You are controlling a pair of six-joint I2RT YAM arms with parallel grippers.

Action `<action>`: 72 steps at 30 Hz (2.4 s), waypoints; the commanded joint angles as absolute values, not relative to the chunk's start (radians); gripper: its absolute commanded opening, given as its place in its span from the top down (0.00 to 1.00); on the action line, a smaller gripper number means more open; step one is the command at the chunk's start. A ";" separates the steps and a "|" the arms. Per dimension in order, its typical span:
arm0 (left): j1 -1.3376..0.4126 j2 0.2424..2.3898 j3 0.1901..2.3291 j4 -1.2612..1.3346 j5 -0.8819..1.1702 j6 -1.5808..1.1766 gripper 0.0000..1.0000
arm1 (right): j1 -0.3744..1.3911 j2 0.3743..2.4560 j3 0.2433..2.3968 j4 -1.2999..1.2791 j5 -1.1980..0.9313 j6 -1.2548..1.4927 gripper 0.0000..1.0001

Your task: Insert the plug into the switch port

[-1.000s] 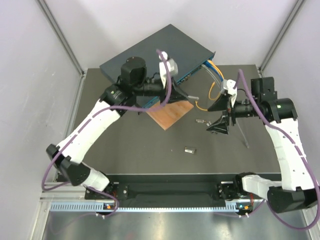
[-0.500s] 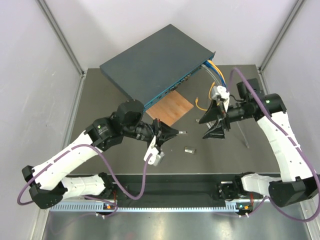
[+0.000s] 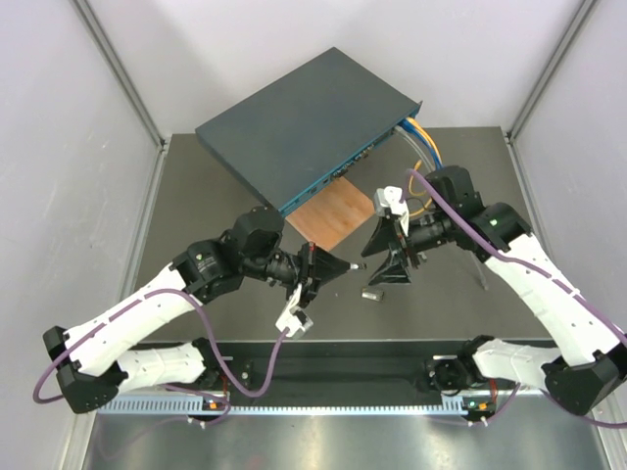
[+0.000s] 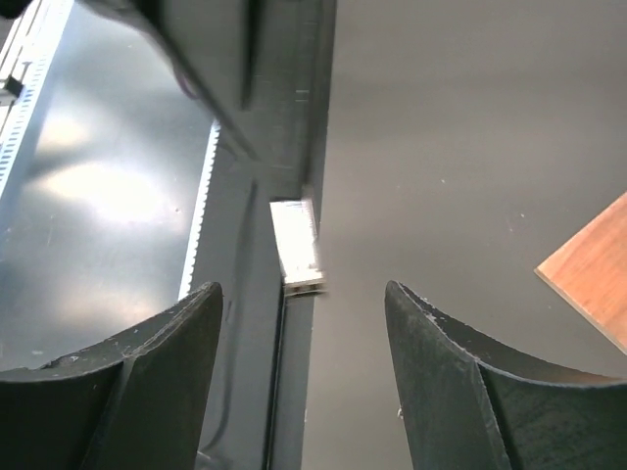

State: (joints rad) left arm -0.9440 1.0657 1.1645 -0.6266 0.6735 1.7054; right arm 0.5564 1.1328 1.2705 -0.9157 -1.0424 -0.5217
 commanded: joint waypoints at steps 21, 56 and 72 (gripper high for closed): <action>-0.954 1.034 1.129 -0.502 0.712 1.715 1.00 | 0.640 1.155 1.287 -0.848 -0.968 -0.540 0.90; -0.046 1.046 1.249 -0.092 0.285 -0.883 0.20 | 0.259 1.406 1.709 -0.859 -0.341 -0.477 1.00; 0.106 1.003 0.927 0.078 0.416 -1.026 0.06 | 0.367 1.628 1.844 -0.836 -0.169 -0.376 1.00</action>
